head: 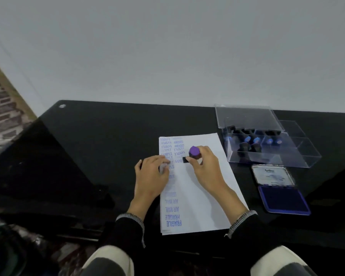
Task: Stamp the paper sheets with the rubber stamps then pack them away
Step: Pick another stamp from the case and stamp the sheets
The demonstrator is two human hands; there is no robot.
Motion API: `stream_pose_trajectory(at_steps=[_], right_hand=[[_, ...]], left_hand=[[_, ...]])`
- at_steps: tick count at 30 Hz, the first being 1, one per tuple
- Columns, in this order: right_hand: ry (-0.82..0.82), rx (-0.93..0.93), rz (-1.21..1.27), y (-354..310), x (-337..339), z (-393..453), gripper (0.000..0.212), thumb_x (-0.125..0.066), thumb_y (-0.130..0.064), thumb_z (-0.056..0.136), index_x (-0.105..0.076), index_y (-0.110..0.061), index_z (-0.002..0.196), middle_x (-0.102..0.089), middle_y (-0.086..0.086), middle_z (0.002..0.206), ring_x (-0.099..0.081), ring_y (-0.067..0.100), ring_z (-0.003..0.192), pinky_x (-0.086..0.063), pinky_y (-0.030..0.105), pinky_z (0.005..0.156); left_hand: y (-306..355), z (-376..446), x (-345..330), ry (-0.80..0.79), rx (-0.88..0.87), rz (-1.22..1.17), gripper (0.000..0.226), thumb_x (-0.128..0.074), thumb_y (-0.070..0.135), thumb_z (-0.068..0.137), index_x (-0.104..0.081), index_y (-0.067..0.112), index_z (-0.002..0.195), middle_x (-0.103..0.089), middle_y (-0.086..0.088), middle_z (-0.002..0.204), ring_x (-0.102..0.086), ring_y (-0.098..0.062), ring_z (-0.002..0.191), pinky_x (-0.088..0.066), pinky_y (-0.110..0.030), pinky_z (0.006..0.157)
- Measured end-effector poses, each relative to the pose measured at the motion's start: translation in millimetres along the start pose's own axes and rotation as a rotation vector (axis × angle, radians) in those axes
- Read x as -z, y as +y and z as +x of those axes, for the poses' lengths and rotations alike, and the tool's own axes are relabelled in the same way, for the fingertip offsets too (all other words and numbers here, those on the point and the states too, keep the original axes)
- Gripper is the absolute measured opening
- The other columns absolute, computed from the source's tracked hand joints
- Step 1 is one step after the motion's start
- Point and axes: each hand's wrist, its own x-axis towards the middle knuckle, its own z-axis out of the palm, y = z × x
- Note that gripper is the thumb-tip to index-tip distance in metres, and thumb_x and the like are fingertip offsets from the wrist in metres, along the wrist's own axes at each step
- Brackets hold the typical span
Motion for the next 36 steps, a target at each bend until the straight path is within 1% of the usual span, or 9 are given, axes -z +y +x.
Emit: stream_pose_trajectory(at_steps=[3, 6, 10, 13, 18, 22, 27, 33, 36], right_hand=[[-0.047, 0.020, -0.045, 7, -14, 5, 0.020, -0.059, -0.026, 0.092, -0.055, -0.015, 0.109, -0.055, -0.002, 0.100, -0.049, 0.012, 0.091, -0.037, 0.007, 0.072], [-0.066, 0.031, -0.055, 13, -24, 7, 0.019, -0.058, -0.025, 0.093, -0.055, -0.014, 0.107, -0.059, 0.001, 0.100, -0.054, 0.016, 0.090, -0.047, 0.021, 0.077], [-0.054, 0.061, -0.093, 16, -33, 7, 0.020, -0.057, -0.022, 0.094, -0.053, -0.011, 0.111, -0.058, 0.002, 0.103, -0.053, 0.014, 0.088, -0.040, 0.007, 0.071], [-0.048, 0.072, -0.121, 17, -34, 6, 0.022, -0.056, -0.022, 0.094, -0.053, -0.010, 0.112, -0.056, -0.001, 0.102, -0.051, 0.012, 0.086, -0.038, 0.003, 0.068], [-0.061, 0.081, -0.159, 21, -36, 7, 0.024, -0.055, -0.023, 0.094, -0.052, -0.010, 0.114, -0.059, 0.006, 0.106, -0.051, 0.014, 0.089, -0.037, 0.006, 0.070], [-0.069, 0.077, -0.178, 22, -37, 6, 0.026, -0.055, -0.023, 0.094, -0.052, -0.010, 0.116, -0.059, 0.006, 0.109, -0.051, 0.013, 0.091, -0.039, 0.015, 0.077], [-0.091, 0.071, -0.193, 22, -37, 6, 0.030, -0.054, -0.024, 0.094, -0.051, -0.011, 0.121, -0.057, 0.006, 0.112, -0.051, 0.011, 0.093, -0.039, 0.015, 0.081], [-0.083, 0.090, -0.206, 21, -37, 7, 0.026, -0.056, -0.022, 0.093, -0.053, -0.010, 0.117, -0.059, 0.007, 0.107, -0.052, 0.013, 0.090, -0.040, 0.016, 0.078], [-0.078, 0.092, -0.218, 20, -36, 8, 0.023, -0.057, -0.022, 0.093, -0.054, -0.010, 0.113, -0.056, 0.005, 0.100, -0.052, 0.016, 0.086, -0.037, 0.008, 0.069]], left_hand=[[-1, 0, 1, -0.006, 0.002, 0.015, 0.020, -0.057, 0.027, 0.090, -0.066, 0.034, 0.106, -0.057, 0.018, 0.122, -0.044, -0.001, 0.120, -0.015, -0.037, 0.114], [-2, 0, 0, -0.013, 0.005, 0.009, 0.020, -0.055, 0.028, 0.090, -0.064, 0.037, 0.105, -0.055, 0.020, 0.121, -0.043, 0.000, 0.119, -0.014, -0.037, 0.115], [-3, 1, -1, -0.012, -0.001, 0.004, 0.020, -0.054, 0.028, 0.091, -0.065, 0.039, 0.104, -0.053, 0.021, 0.120, -0.042, 0.000, 0.118, -0.013, -0.036, 0.115], [-4, 0, 0, -0.014, -0.005, 0.010, 0.020, -0.055, 0.028, 0.091, -0.066, 0.038, 0.105, -0.053, 0.019, 0.122, -0.041, -0.001, 0.120, -0.012, -0.036, 0.115], [-4, 0, 0, -0.020, -0.008, 0.009, 0.022, -0.055, 0.027, 0.092, -0.066, 0.039, 0.106, -0.053, 0.018, 0.124, -0.040, -0.003, 0.123, -0.012, -0.038, 0.116], [-3, 0, 0, -0.023, -0.012, 0.022, 0.024, -0.054, 0.027, 0.093, -0.066, 0.039, 0.109, -0.053, 0.018, 0.126, -0.039, -0.003, 0.124, -0.012, -0.038, 0.115], [-4, 0, -1, -0.030, -0.017, 0.041, 0.026, -0.053, 0.027, 0.093, -0.065, 0.040, 0.113, -0.053, 0.017, 0.126, -0.039, -0.003, 0.124, -0.013, -0.039, 0.115], [-4, 0, -1, -0.032, -0.028, 0.056, 0.029, -0.053, 0.026, 0.094, -0.064, 0.041, 0.116, -0.052, 0.017, 0.128, -0.038, -0.004, 0.125, -0.013, -0.039, 0.115], [-4, 0, 0, -0.041, -0.036, 0.075, 0.030, -0.053, 0.026, 0.094, -0.064, 0.043, 0.117, -0.052, 0.016, 0.129, -0.037, -0.004, 0.126, -0.013, -0.040, 0.116]])
